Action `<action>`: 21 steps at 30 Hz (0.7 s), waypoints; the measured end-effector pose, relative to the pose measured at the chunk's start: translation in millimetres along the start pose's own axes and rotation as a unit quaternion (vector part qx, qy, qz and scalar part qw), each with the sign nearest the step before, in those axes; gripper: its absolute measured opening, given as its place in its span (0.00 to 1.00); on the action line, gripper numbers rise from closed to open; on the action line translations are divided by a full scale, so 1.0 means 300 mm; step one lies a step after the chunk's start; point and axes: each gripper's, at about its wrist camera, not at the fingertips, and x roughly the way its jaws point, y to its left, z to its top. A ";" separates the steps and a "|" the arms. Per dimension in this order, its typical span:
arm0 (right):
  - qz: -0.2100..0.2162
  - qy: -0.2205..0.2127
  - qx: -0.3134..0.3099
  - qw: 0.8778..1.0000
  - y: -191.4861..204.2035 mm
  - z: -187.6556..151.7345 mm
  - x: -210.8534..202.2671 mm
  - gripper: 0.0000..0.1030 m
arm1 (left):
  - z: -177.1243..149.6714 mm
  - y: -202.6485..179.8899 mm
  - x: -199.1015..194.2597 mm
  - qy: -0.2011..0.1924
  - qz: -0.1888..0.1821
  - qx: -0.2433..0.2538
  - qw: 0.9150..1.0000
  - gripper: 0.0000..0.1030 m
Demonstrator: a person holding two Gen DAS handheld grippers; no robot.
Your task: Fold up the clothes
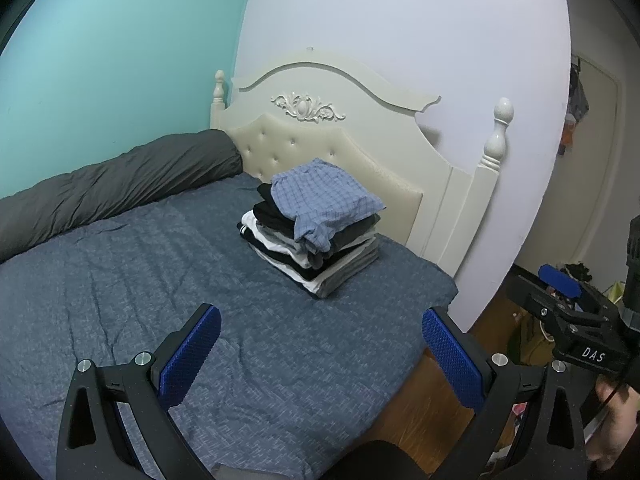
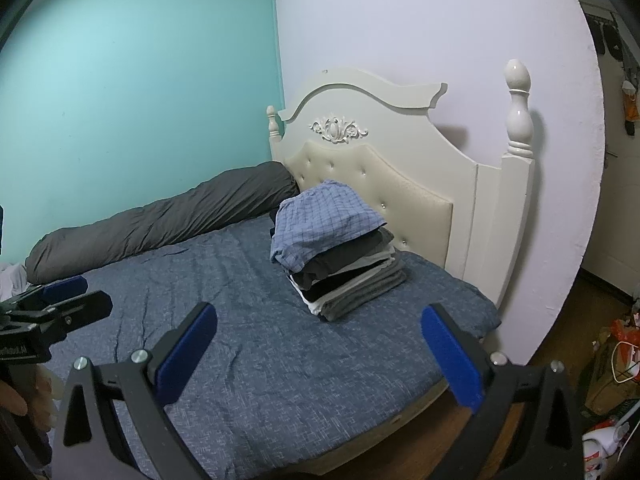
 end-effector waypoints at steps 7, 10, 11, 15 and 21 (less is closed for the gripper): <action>0.000 0.003 0.000 1.000 0.005 -0.001 0.000 1.00 | -0.003 0.008 0.002 0.000 0.002 -0.001 1.000 1.00; 0.002 0.006 -0.001 1.000 0.005 -0.002 0.006 1.00 | -0.004 0.011 0.001 -0.001 0.003 -0.003 1.000 1.00; 0.002 0.007 -0.001 1.000 0.006 -0.003 0.007 1.00 | -0.005 0.011 0.000 -0.002 0.004 -0.003 1.000 1.00; 0.003 0.007 0.000 1.000 0.005 -0.005 0.005 1.00 | -0.004 0.012 0.001 -0.003 0.002 -0.004 1.000 1.00; 0.003 0.007 0.000 1.000 0.004 -0.003 0.007 1.00 | -0.005 0.013 -0.002 -0.006 0.003 -0.007 1.000 1.00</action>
